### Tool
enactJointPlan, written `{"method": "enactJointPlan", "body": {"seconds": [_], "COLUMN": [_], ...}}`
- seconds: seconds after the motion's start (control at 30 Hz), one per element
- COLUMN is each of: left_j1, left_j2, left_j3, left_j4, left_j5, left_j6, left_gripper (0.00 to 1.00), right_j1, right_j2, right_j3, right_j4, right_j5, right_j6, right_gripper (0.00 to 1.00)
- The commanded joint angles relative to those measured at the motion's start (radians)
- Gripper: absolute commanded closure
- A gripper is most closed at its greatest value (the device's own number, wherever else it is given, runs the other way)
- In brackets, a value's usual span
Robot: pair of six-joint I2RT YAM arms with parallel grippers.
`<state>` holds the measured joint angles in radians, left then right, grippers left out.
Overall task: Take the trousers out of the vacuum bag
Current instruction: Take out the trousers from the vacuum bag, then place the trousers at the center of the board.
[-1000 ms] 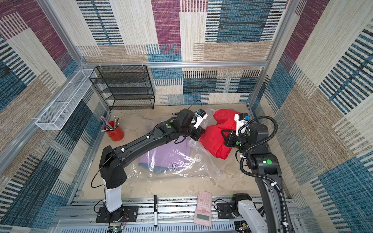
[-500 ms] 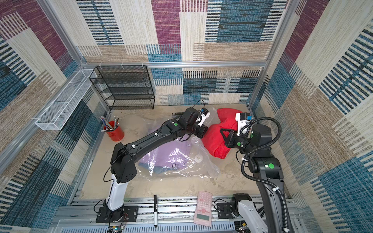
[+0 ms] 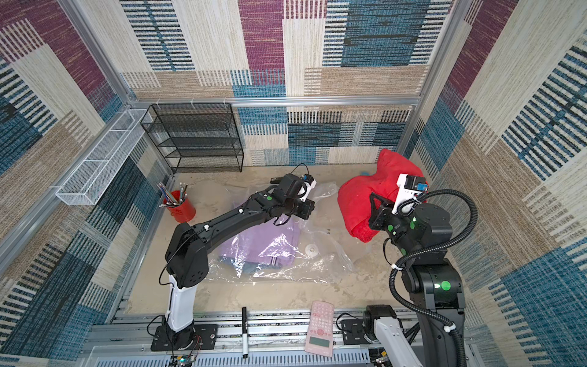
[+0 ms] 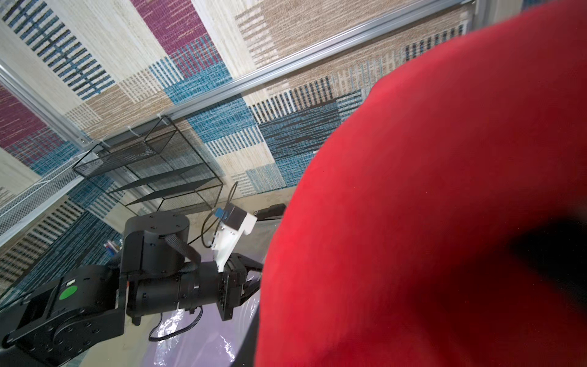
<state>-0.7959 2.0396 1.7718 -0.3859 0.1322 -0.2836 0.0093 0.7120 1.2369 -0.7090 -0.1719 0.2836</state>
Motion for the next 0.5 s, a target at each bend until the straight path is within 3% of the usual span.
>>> {"method": "enactJointPlan", "body": {"seconds": [0.0, 0.3, 0.47], "left_j1": [0.018, 0.056, 0.09], "left_j2": [-0.038, -0.186, -0.248], "left_j3": [-0.064, -0.264, -0.336], "left_j4": [0.061, 0.126, 0.128], "left_j5": [-0.013, -0.023, -0.032], "left_j6": [-0.027, -0.013, -0.006], "left_gripper": [1.0, 1.0, 1.0], "right_j1": [0.0, -0.007, -0.098], "right_j2": [0.018, 0.103, 0.161], "right_j3": [0.002, -0.194, -0.251], "right_j4": [0.184, 0.425, 0.54], "right_j5": [0.097, 0.115, 0.006], "right_j6": [-0.029, 0.002, 0.048], "right_gripper": [1.0, 1.0, 1.0]}}
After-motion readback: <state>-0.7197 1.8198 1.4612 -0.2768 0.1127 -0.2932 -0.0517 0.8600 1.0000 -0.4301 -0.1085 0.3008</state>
